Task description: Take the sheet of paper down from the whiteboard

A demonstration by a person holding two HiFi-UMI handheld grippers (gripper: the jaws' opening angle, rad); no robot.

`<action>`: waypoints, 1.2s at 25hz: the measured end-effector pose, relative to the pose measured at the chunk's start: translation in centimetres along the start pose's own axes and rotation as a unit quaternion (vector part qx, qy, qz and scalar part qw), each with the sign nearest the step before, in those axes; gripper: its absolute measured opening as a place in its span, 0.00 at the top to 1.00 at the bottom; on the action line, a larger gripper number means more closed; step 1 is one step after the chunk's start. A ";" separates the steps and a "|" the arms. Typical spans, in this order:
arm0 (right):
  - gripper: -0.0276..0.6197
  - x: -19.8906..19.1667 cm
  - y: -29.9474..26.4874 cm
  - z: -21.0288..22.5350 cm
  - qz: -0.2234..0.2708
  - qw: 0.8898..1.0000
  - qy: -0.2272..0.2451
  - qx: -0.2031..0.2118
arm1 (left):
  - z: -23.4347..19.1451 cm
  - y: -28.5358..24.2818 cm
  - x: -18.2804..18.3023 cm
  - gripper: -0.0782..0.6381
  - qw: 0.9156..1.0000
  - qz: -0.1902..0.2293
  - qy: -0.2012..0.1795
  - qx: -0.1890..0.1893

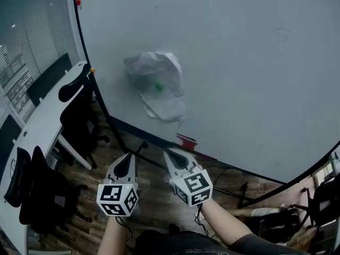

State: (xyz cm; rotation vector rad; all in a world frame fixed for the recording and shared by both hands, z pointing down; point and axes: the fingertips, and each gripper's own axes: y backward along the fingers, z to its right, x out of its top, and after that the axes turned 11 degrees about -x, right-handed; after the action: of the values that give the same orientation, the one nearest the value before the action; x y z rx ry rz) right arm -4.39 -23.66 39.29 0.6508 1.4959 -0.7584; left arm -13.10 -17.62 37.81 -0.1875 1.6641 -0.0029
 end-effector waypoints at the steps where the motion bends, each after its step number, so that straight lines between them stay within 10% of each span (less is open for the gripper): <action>1: 0.92 0.0 -0.4 0.2 0.000 1.000 -0.001 -0.002 | -0.4 -0.4 0.1 0.87 1.000 0.000 -0.001 -0.001; 14: 0.92 1.3 -7.9 1.9 0.007 0.996 0.029 -0.086 | -7.4 -6.7 2.0 0.87 0.998 0.003 -0.004 -0.066; 30: 0.92 4.2 -12.5 4.5 0.012 0.958 0.075 -0.276 | -13.2 -12.0 4.8 0.87 0.983 0.008 -0.031 -0.182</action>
State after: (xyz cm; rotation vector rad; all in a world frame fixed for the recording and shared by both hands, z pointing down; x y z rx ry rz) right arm -11.60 -35.14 36.08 0.3034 1.7368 -0.2478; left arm -25.14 -31.48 35.82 -0.4460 1.5928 0.3177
